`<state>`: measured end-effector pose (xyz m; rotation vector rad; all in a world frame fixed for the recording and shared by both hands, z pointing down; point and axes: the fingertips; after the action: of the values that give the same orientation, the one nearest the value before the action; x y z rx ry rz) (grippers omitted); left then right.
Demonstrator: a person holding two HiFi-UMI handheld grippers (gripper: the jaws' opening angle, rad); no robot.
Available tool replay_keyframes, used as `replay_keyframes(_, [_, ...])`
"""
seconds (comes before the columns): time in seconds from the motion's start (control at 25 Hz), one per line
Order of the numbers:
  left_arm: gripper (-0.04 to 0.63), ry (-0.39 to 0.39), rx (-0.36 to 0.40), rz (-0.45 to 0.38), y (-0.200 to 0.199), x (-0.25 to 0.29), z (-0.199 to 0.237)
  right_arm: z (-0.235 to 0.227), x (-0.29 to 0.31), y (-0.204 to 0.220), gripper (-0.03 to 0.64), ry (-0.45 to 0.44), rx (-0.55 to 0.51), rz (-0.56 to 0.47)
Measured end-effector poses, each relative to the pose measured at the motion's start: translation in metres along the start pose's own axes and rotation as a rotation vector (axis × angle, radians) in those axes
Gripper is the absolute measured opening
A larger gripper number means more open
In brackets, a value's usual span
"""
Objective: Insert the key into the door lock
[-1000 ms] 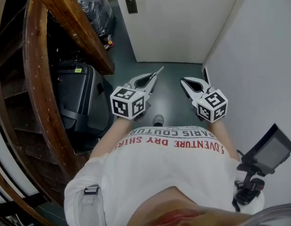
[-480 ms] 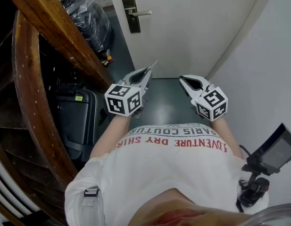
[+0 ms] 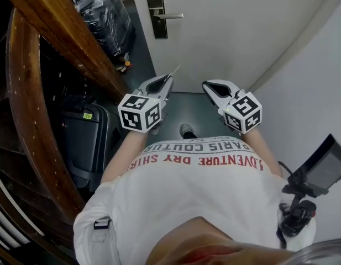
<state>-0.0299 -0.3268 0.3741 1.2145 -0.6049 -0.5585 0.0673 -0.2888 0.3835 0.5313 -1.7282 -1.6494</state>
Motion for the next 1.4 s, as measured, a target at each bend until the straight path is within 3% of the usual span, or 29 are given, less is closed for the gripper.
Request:
replay_keyframes(0.4, [0.023,-0.120,-0.083,0.059,0.013,0.092,0.090,-0.116,0.095,0.030,0.002,-0.067,0.054,0.045])
replay_keyframes(0.68, [0.023,-0.146,-0.110,0.057,0.009,0.127,0.125,-0.184,0.161,-0.009,0.003,-0.072,-0.085,0.003])
replay_keyframes(0.96, [0.023,-0.153,-0.135,0.042,-0.001,0.144,0.148,-0.219,0.219,-0.060,0.037,-0.081,-0.209,-0.069])
replay_keyframes(1.16, [0.023,-0.158,-0.168,0.043,0.003,0.154,0.164,-0.239,0.253,-0.054,0.133,-0.076,-0.226,-0.030])
replay_keyframes(1.4, [0.023,-0.160,-0.241,0.037,0.007,0.167,0.181,-0.245,0.273,-0.042,0.140,-0.076,-0.210,-0.009])
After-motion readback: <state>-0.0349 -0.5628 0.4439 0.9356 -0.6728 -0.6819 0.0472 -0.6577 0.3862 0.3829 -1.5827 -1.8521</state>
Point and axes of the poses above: the fingertips, and each gripper's own axes: x forward along the fingers, z to its left, y out of its underside, and after that the axes turned 6 degrees about -z, right-handed
